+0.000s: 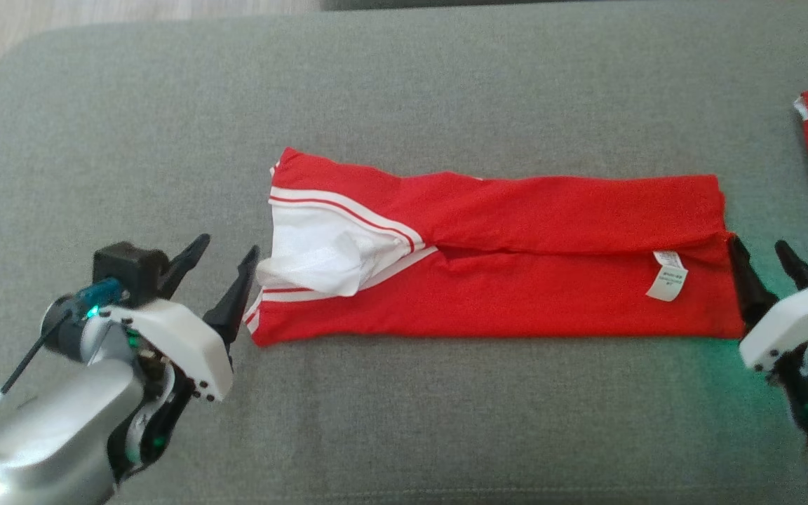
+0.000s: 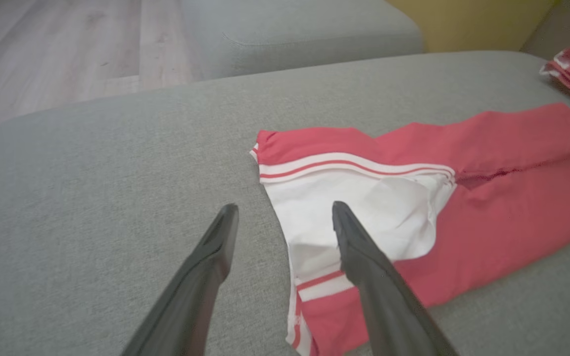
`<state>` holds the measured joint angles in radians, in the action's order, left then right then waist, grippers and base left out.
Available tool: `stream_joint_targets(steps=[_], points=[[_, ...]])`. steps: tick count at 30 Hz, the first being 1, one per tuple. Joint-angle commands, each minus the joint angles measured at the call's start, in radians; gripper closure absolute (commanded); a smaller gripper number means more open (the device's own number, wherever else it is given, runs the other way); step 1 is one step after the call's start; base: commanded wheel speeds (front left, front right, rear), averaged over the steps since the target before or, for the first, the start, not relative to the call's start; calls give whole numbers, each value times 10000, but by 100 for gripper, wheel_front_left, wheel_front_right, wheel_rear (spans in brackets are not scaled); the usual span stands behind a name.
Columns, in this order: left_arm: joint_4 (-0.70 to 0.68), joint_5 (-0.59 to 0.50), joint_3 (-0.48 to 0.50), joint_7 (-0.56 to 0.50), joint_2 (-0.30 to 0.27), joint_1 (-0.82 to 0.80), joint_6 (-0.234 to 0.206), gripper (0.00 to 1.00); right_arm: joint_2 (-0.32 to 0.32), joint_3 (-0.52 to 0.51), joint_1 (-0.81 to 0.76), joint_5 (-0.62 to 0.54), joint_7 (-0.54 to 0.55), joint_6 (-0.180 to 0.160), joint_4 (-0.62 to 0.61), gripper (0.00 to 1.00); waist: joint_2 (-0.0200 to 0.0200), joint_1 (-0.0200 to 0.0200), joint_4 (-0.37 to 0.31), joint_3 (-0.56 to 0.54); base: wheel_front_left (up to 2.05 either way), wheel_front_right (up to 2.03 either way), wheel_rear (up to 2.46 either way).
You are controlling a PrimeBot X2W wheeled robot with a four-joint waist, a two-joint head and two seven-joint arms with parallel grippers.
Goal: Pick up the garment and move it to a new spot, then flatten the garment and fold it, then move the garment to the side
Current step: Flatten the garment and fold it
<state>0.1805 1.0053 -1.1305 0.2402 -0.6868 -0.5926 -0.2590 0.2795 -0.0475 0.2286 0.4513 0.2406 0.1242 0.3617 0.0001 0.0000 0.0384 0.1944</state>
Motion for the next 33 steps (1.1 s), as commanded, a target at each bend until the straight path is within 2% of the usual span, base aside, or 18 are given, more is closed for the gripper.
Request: stream_joint_targets(steps=[1,5,9,13,16,22,25,30,33], points=[[-117,68,629,126,-266,-121,-114,0,23,110,6,-105,-206,65,-423,0,-1,0,-20,-147,0,0,0],[-307,-32,1939,207,213,805,-596,0,-155,298,-478,-611,-1102,65,-710,0,-1,0,-86,-577,0,0,0],[-754,-881,3690,212,894,2216,-968,0,-525,445,-814,-931,-2056,65,-842,0,-1,0,-183,-946,0,0,0],[-1421,-2050,5235,214,1755,3608,-1103,0,-974,636,-943,-1189,-3065,65,-969,0,-1,0,-240,-1119,0,0,0],[-1988,-2908,6447,214,2641,4560,-893,0,-1275,780,-1056,-1273,-3681,65,-874,0,-1,0,-207,-1233,0,0,0],[-2542,-4474,8087,215,4291,6364,138,0,-1784,556,-1368,-1293,-4293,65,-282,0,-1,0,-57,-1576,0,0,0],[-2562,-5687,8545,215,4700,6922,451,0,-1913,462,-1543,-1357,-4343,65,23,0,-1,0,13,-1750,0,0,0],[-2362,-7448,8671,215,5234,7441,741,0,-2109,-444,-1481,-1857,-4128,65,777,0,-1,0,236,-2010,0,0,0],[-2268,-8212,8625,215,5438,7537,798,0,-2175,-1360,-1102,-2381,-3835,65,1303,0,-1,0,386,-2061,0,0,0]])
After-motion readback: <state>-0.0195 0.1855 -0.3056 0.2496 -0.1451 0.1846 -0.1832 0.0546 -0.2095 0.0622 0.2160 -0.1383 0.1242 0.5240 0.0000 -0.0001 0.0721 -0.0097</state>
